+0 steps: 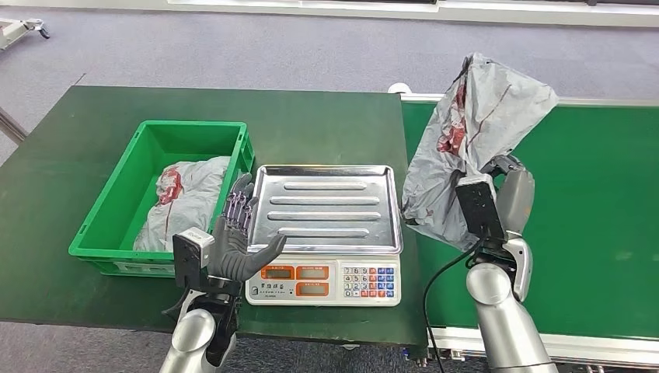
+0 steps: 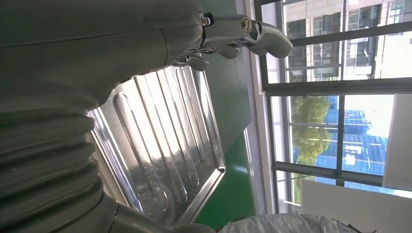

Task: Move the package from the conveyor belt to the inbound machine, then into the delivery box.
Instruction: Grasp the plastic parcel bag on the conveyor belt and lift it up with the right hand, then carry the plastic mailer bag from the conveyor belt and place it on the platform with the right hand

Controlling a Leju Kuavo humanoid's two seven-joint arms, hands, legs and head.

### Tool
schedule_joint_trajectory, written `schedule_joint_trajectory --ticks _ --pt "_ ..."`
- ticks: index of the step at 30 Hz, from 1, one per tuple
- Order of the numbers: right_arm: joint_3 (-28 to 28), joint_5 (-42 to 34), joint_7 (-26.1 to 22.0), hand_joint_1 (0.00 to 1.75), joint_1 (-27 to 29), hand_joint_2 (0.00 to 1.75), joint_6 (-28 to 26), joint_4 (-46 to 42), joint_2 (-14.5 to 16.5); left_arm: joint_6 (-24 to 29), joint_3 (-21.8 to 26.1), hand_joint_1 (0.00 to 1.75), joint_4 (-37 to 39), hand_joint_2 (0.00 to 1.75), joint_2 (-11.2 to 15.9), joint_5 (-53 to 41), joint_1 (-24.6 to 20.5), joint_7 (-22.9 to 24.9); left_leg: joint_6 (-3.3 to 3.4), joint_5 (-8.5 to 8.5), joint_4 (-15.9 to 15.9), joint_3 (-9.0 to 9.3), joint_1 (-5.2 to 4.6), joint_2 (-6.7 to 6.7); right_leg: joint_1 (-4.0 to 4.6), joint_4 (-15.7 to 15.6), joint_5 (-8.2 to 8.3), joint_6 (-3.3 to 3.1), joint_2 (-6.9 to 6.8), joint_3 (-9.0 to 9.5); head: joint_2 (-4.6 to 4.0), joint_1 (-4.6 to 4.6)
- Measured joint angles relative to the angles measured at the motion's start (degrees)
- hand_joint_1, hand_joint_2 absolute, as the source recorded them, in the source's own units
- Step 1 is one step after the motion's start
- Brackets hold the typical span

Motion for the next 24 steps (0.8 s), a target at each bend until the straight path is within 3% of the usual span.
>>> schedule_joint_trajectory --ticks 7,13,18,24 --pt "0.0 -0.8 0.0 1.75 0.1 1.75 0.6 -0.3 0.0 -0.1 0.0 0.00 0.0 1.75 -0.2 0.0 0.0 0.0 0.00 0.00 0.0 -0.03 0.00 0.00 0.01 0.0 0.00 0.00 -0.01 -0.01 0.00 0.00" --pt "3.5 -4.6 -1.8 1.75 -1.0 1.75 6.7 2.1 0.6 -0.2 0.0 0.00 -0.3 1.75 -0.2 -0.4 0.0 0.1 0.00 0.00 0.0 -0.08 0.00 0.00 0.02 0.0 0.00 0.00 0.00 -0.02 0.00 0.01" --pt "11.9 -5.6 -2.7 1.75 -3.3 1.75 9.3 7.6 4.2 -0.1 0.0 0.00 -0.3 1.75 -0.2 -0.4 0.0 0.1 -0.08 0.05 0.0 -0.08 0.05 0.00 0.12 0.0 -0.01 -0.04 0.00 -0.04 0.00 -0.01" --pt "18.9 -5.9 -0.7 1.75 -6.6 1.75 9.0 13.4 8.8 -0.3 0.0 0.00 0.1 1.75 -0.3 -0.6 -0.8 0.3 -0.09 0.06 0.0 -0.09 0.17 -0.06 0.16 0.0 -0.04 -0.08 -0.03 -0.06 0.00 -0.01"
